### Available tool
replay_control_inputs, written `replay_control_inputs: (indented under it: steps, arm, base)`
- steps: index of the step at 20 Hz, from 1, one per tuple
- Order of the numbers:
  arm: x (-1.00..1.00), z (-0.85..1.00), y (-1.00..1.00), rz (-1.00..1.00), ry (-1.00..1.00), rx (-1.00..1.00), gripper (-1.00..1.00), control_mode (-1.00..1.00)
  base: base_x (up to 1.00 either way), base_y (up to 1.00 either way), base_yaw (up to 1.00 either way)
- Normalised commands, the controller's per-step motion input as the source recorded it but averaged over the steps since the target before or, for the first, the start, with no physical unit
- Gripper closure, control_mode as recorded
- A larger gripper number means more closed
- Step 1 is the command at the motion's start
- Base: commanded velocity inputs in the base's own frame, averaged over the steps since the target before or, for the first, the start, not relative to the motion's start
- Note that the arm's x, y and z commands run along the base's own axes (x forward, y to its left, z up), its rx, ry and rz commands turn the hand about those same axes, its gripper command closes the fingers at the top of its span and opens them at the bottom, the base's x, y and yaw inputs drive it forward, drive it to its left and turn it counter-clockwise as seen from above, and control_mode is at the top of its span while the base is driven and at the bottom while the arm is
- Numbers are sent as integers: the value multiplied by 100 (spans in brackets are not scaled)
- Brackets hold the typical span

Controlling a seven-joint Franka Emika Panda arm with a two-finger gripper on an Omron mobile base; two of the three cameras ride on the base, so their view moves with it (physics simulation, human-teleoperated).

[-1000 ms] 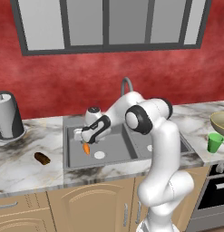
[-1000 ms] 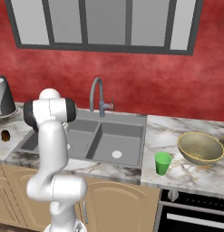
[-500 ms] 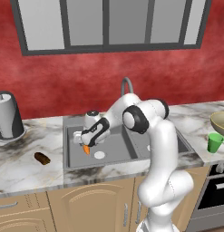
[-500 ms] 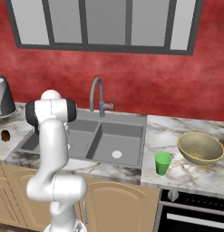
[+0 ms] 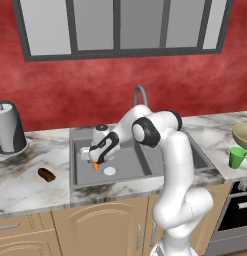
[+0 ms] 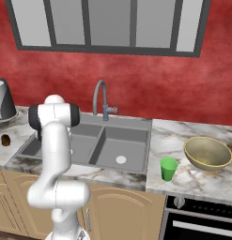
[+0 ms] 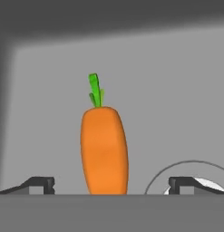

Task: Remove the sweet potato and carrot from the sink. Then move the bowl and cup from the counter to the sink for washing.

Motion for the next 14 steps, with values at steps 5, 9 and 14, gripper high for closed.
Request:
replay_control_inputs:
  steps: [5,9,14]
  arm:
    - [11,-16,2,0,0,0,-100,-100]
    - [11,-16,2,0,0,0,-100,-100]
    - [9,-16,3,0,0,0,-100,-100]
  base:
    - [0,0,0]
    - [0,0,0]
    - [0,0,0]
